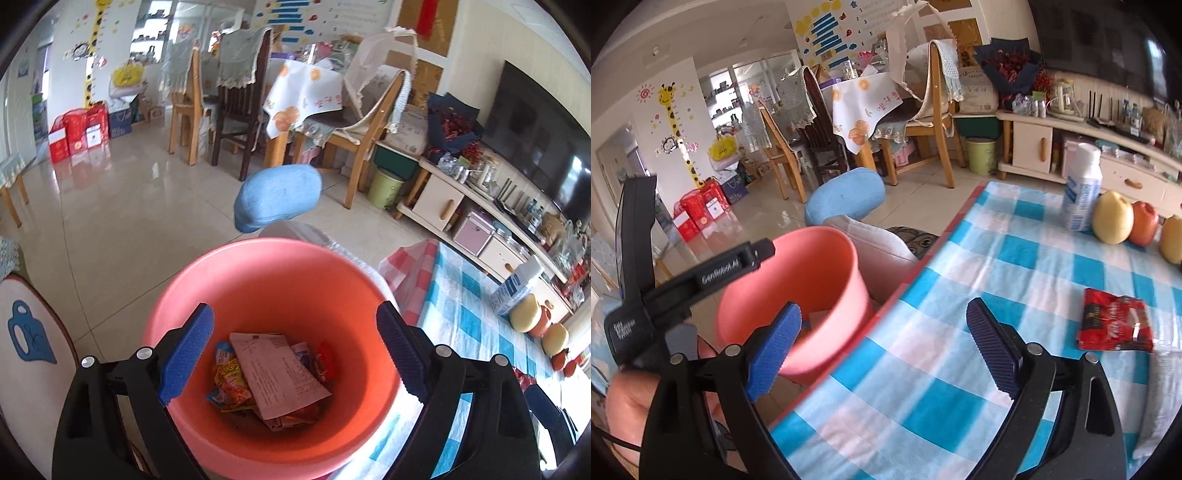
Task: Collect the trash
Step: 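Move both tools back over the table toward the remaining wrappers, then grasp the red Tuc wrapper with the left tool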
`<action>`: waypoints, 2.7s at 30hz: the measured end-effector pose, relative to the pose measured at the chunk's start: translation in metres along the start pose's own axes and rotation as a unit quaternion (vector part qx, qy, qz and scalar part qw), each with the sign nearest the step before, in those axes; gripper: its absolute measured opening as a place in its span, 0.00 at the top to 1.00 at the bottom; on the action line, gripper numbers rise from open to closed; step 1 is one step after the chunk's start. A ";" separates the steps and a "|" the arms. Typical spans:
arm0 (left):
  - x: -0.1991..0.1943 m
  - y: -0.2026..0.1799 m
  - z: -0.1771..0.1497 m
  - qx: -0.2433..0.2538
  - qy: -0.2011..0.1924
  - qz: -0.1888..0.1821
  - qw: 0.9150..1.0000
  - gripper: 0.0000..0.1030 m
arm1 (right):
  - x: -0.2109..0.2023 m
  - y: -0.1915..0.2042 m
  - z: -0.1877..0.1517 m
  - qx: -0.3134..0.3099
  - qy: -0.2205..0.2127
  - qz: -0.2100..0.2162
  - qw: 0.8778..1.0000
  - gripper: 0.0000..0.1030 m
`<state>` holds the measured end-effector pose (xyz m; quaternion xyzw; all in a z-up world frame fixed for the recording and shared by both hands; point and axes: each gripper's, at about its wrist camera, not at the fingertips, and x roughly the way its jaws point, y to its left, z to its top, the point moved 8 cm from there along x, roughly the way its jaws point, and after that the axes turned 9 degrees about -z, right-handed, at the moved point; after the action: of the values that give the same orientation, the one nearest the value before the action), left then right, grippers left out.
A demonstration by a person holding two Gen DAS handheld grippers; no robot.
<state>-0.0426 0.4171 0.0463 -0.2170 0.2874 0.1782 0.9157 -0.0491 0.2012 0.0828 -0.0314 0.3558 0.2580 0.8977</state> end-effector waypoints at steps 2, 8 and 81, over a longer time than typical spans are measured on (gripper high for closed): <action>-0.002 -0.011 0.002 0.008 -0.012 -0.010 1.000 0.13 | -0.006 -0.008 -0.005 -0.010 -0.004 -0.012 1.000 0.10; -0.010 -0.037 0.003 0.010 -0.064 -0.049 0.997 0.13 | -0.030 -0.031 -0.018 -0.033 -0.020 -0.044 0.998 0.09; 0.144 -0.324 -0.135 0.212 0.165 -0.137 0.954 0.08 | -0.085 -0.299 -0.103 0.110 0.083 -0.124 0.983 0.08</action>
<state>0.1538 0.1061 -0.0448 -0.0817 0.4330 -0.0519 0.8962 -0.0196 -0.1196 0.0236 0.0021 0.4482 0.1007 0.8883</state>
